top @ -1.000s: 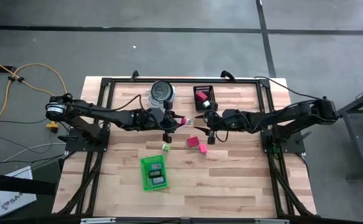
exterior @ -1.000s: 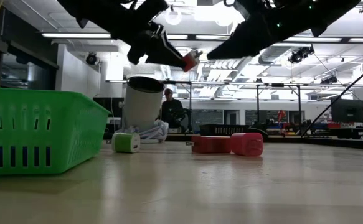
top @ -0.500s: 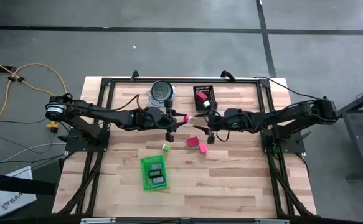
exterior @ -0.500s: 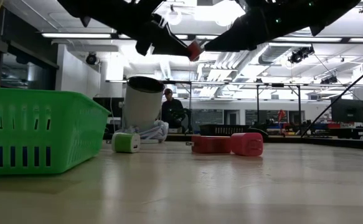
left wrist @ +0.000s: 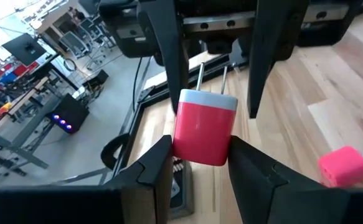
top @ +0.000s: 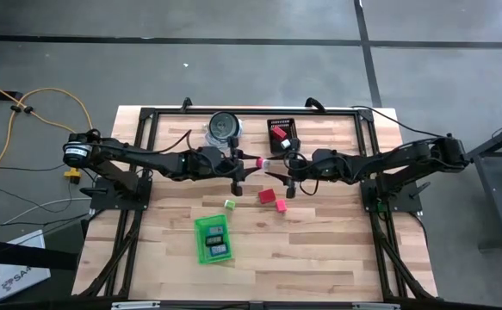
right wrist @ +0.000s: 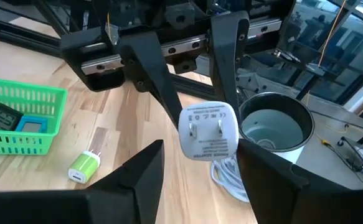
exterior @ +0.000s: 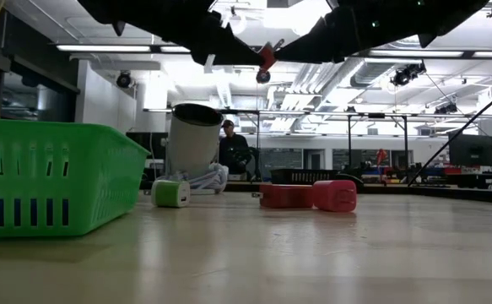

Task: Pick & Place Office items
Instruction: Put the pink charger adapter into the black bin

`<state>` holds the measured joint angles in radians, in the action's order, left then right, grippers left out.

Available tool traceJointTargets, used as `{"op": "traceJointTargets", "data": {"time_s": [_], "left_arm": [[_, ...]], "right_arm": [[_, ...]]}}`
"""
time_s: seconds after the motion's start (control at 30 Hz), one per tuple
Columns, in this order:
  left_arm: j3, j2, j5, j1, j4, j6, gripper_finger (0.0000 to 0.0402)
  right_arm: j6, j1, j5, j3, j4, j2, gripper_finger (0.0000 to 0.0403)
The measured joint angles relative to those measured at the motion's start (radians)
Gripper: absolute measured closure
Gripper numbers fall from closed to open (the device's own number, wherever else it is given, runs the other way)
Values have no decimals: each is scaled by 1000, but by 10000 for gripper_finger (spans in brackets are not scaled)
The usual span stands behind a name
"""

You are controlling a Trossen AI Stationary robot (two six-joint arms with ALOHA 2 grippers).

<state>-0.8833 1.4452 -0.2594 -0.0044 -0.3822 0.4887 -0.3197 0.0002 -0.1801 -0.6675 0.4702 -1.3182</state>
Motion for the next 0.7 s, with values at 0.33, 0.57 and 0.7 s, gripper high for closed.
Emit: {"op": "traceJointTargets", "data": {"time_s": [0.33,0.57,0.7], "left_arm": [[0,7,6,0,-35,-24,281],[0,23,22,0,-70,-34,281],[0,32,22,0,-82,-33,281]], "right_arm": [[-3,0,8,0,36,0,214],[-22,0,8,0,44,0,214],[-22,0,8,0,47,0,214]]}}
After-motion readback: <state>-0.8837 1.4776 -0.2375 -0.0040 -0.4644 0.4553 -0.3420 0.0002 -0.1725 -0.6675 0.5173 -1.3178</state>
